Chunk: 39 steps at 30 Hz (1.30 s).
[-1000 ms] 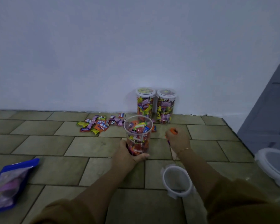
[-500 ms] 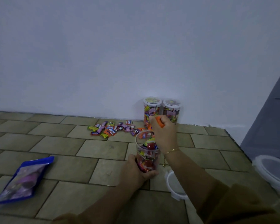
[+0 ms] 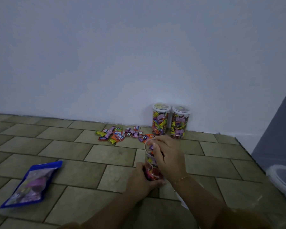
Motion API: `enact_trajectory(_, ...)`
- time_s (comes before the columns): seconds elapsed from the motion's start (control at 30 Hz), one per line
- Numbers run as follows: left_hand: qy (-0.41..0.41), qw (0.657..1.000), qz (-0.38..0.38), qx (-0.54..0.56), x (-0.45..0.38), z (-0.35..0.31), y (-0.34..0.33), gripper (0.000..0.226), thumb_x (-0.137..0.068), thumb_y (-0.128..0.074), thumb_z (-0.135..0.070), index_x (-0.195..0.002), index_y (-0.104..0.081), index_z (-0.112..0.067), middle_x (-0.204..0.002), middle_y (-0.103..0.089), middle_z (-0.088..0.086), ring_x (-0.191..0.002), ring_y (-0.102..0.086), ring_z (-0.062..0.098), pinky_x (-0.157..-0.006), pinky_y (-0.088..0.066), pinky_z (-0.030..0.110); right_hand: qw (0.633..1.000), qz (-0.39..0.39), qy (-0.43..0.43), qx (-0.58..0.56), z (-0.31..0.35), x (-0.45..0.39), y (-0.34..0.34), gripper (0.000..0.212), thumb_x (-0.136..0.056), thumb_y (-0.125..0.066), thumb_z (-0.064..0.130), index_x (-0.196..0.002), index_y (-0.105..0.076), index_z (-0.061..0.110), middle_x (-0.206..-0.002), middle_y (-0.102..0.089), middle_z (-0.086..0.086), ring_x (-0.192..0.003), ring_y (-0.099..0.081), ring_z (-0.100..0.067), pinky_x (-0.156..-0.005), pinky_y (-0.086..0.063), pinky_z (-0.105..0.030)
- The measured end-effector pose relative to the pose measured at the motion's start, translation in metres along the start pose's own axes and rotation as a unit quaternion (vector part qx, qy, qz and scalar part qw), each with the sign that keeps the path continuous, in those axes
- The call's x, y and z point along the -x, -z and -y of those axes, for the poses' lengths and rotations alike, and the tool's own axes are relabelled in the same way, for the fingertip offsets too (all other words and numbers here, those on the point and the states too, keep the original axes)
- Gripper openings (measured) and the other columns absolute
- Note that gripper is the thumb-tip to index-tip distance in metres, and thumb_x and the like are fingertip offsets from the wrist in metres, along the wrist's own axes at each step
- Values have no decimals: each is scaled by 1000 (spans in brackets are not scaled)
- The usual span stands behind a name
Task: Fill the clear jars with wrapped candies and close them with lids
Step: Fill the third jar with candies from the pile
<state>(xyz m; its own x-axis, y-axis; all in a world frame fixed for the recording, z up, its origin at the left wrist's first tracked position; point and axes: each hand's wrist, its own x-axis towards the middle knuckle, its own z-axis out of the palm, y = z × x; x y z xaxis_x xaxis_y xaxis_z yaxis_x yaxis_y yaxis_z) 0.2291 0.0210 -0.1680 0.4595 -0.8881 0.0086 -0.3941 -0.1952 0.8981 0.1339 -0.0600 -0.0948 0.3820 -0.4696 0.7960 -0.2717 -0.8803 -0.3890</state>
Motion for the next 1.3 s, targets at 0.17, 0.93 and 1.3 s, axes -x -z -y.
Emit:
enact_trajectory(0.17,49,990,114,74,-12,4,16,88,-52,-90,-39,-123,-41,-25,-120,-56,-8,-109,-56,7,-91,-51,26,999,-40,22,20,5,5,-1,44,-97,-38,39,-101,-73,13,-107,-70,-3,-112,-53,-15,-103,-39,-34)
enact_trajectory(0.93,87,963,-177,-184,-132,59,111,79,-85,-63,-45,-146,-27,-11,-155,-19,11,-144,-9,28,-116,-18,44,919,37,-317,-231,10,15,-42,131,-53,-89,20,-148,1,35,-137,-38,7,-110,-48,10,-88,-41,-2)
enact_trajectory(1.3,76,929,-147,-331,-182,71,117,88,-81,-37,-76,-151,-8,-31,-160,-1,4,-145,5,35,-116,-4,49,909,59,-330,-249,-6,7,-66,101,-50,-85,31,-132,-26,33,-120,-45,22,-106,-47,18,-79,-37,5)
